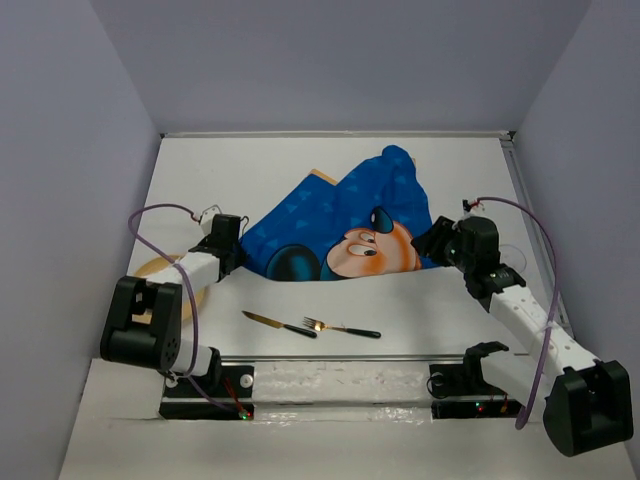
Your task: Set the dinner table for one person
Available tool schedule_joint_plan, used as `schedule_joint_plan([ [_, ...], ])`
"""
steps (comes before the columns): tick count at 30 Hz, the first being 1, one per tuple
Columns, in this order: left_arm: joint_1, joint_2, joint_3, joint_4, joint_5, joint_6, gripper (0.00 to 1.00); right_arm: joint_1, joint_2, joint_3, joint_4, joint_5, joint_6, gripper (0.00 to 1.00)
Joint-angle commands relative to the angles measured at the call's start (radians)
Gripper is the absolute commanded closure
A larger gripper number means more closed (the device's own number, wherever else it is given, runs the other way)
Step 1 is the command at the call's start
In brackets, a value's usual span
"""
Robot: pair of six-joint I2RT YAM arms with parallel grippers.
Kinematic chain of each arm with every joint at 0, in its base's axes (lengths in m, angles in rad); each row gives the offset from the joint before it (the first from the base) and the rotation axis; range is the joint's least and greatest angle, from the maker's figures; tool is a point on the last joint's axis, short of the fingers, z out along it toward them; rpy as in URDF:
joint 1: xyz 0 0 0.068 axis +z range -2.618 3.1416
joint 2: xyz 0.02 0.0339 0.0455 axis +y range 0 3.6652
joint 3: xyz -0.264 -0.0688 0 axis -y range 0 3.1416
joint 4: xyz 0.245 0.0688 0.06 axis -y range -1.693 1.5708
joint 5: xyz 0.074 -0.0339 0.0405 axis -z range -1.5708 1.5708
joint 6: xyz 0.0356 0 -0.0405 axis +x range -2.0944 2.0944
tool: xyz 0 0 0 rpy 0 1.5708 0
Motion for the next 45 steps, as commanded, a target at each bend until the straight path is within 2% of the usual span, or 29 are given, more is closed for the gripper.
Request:
schedule_joint_plan([
  [1, 0.001, -0.012, -0.001, -0.095, -0.007, 0.024, 0.95, 0.002, -0.014, -0.011, 0.056, -0.021, -0.001, 0.48],
  [2, 0.001, -0.023, 0.002, -0.095, -0.009, 0.029, 1.00, 0.002, -0.011, -0.012, 0.056, -0.013, -0.004, 0.47],
  [5, 0.001, -0.080, 0.020, -0.103, -0.018, 0.061, 1.00, 0.002, 0.025, -0.010, 0.054, -0.005, -0.005, 0.45],
  [11, -0.005, -0.290, 0.002, -0.120, -0.012, 0.067, 1.00, 0.002, 0.058, -0.012, 0.045, 0.059, -0.001, 0.42],
  [18, -0.014, -0.477, -0.059, -0.097, 0.082, 0.043, 1.00, 0.002, 0.067, -0.033, -0.010, 0.131, 0.038, 0.38],
  [22, -0.029, -0.578, -0.108, -0.052, 0.103, 0.014, 1.00, 0.002, 0.102, -0.061, -0.053, 0.229, 0.097, 0.36],
  [28, -0.043, -0.719, -0.182, 0.034, 0.123, -0.014, 1.00, 0.002, 0.187, -0.044, -0.173, 0.367, 0.215, 0.42],
  [33, -0.054, -0.816, -0.202, 0.061, 0.115, -0.011, 1.00, 0.002, 0.214, -0.033, -0.205, 0.384, 0.286, 0.44],
  [37, -0.054, -0.878, -0.236, 0.093, 0.137, -0.022, 1.00, 0.002, 0.274, -0.035, -0.207, 0.406, 0.369, 0.50],
  [43, -0.057, -0.878, -0.265, 0.144, 0.180, -0.029, 1.00, 0.002, 0.381, 0.013, -0.204, 0.444, 0.427, 0.58],
  [45, -0.055, -0.879, -0.271, 0.149, 0.185, -0.031, 1.00, 0.002, 0.406, 0.021, -0.203, 0.456, 0.444, 0.65],
])
